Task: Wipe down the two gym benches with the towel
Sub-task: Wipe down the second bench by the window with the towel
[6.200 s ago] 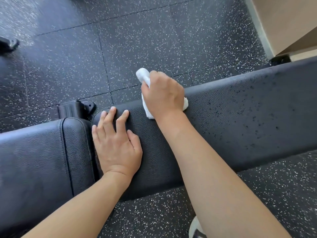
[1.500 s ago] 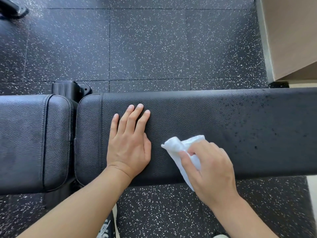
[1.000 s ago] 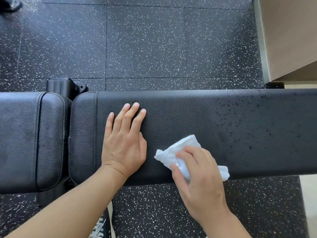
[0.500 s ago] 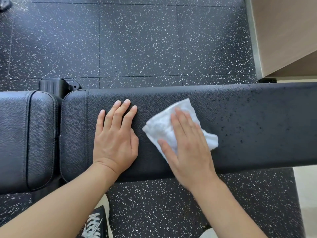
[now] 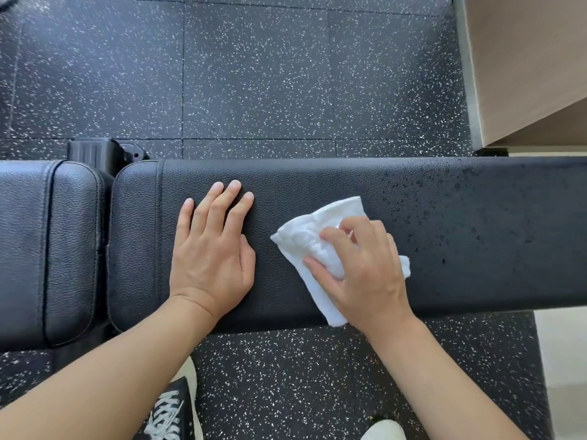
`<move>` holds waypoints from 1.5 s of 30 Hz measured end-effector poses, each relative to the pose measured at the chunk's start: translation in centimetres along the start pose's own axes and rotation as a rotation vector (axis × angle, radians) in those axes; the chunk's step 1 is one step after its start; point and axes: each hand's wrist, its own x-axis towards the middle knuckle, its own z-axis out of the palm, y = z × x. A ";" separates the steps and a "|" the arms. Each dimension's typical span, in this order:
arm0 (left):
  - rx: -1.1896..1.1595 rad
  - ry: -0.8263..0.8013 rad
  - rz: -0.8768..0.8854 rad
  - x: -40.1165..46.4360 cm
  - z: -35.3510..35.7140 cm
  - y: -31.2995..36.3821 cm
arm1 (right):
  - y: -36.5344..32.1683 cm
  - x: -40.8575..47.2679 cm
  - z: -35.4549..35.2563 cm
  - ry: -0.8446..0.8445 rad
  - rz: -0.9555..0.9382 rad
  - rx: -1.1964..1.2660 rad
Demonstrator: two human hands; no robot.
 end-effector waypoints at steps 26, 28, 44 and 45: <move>-0.003 -0.014 -0.003 0.0 -0.2 0.1 | -3.7 4.3 1.9 -0.004 -0.027 0.052; 0.004 -0.019 0.001 0.0 -0.2 0.0 | -3.7 3.9 1.8 0.007 -0.003 0.050; 0.008 -0.022 0.008 0.0 -0.1 -0.1 | -2.7 6.2 2.7 0.059 0.066 0.063; 0.010 -0.023 0.010 0.0 -0.1 -0.2 | -2.9 6.6 2.8 0.070 0.084 0.051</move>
